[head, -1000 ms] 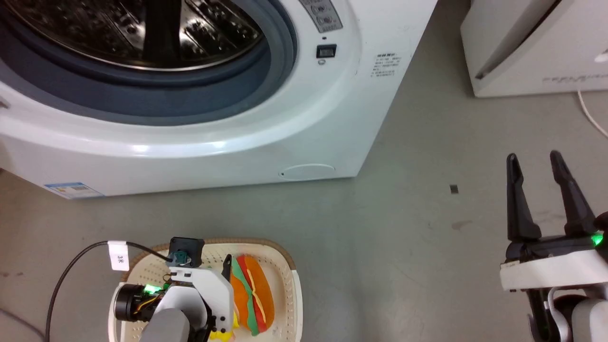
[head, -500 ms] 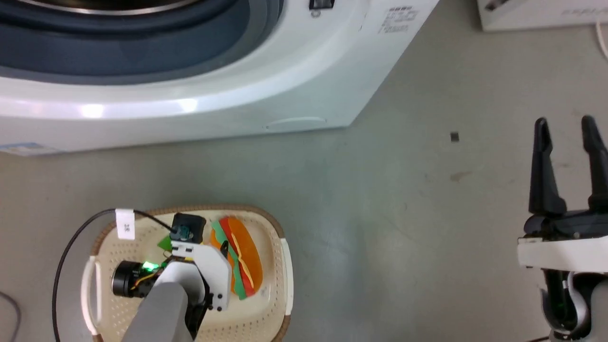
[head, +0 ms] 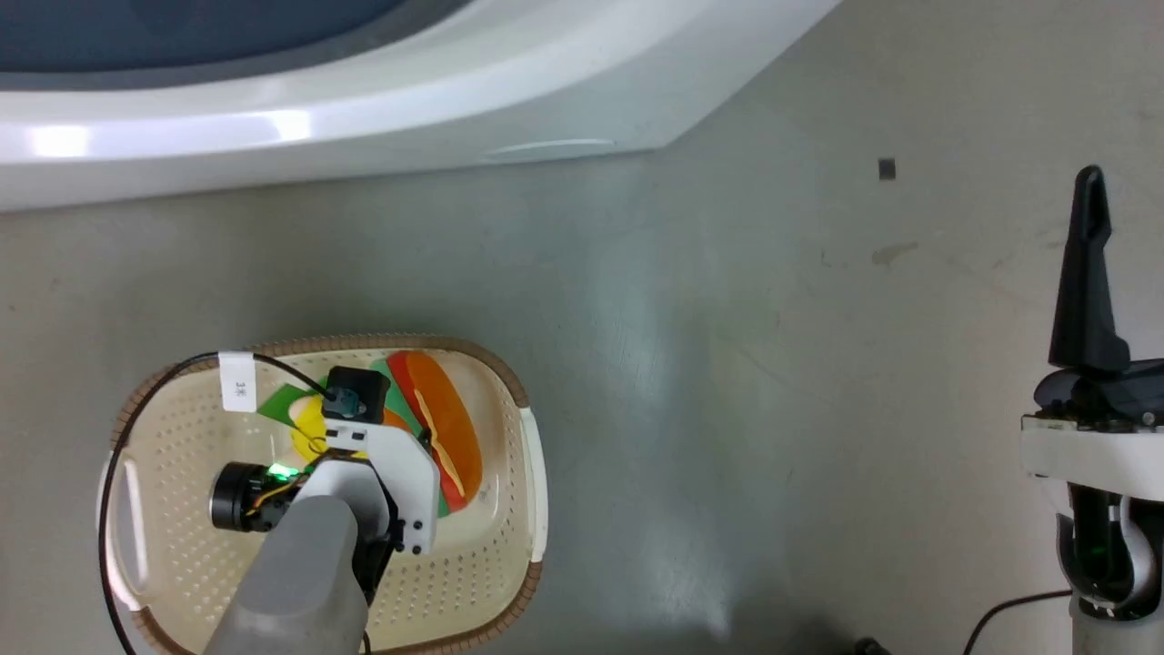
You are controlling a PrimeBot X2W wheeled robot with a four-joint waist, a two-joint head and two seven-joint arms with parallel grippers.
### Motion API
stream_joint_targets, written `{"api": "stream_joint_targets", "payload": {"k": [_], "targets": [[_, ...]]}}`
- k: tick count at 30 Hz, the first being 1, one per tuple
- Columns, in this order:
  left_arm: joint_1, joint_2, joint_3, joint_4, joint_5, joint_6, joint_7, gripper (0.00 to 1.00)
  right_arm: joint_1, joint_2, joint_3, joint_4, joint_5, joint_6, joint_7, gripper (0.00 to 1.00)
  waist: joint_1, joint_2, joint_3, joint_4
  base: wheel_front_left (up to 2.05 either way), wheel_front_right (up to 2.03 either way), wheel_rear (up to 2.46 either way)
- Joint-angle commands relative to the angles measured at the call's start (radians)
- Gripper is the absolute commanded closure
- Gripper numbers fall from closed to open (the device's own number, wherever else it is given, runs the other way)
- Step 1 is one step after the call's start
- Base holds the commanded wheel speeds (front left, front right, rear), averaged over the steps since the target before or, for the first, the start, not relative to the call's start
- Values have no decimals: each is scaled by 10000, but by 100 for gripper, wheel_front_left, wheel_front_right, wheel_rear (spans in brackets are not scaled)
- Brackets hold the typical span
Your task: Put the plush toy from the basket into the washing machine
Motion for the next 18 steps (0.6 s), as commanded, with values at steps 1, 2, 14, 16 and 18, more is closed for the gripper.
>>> {"api": "stream_joint_targets", "payload": {"k": [1, 2, 14, 16, 18], "targets": [[-333, 104, -65, 294, -57, 81, -111, 0, -258, -3, -79, -143, 164, -7, -112, 0, -1, 0, 266, -82, 0, 0, 0], [-428, 118, -97, 397, -70, 99, -164, 0, -307, -3, -105, -188, 201, -7, -133, 0, -1, 0, 360, -98, 0, 0, 0], [-1447, 222, -410, 1631, -344, 314, -576, 0, -757, -4, -198, -596, 561, -8, -383, 0, -1, 0, 1339, -298, 0, 0, 0], [-1591, 241, -456, 1834, -398, 353, -661, 0, -817, -4, -215, -650, 614, -8, -424, 0, -1, 0, 1492, -334, 0, 0, 0], [-1729, 262, -520, 2040, -441, 385, -672, 0, -881, -4, -229, -689, 673, -8, -465, 0, -1, 0, 1647, -369, 0, 0, 0]]}}
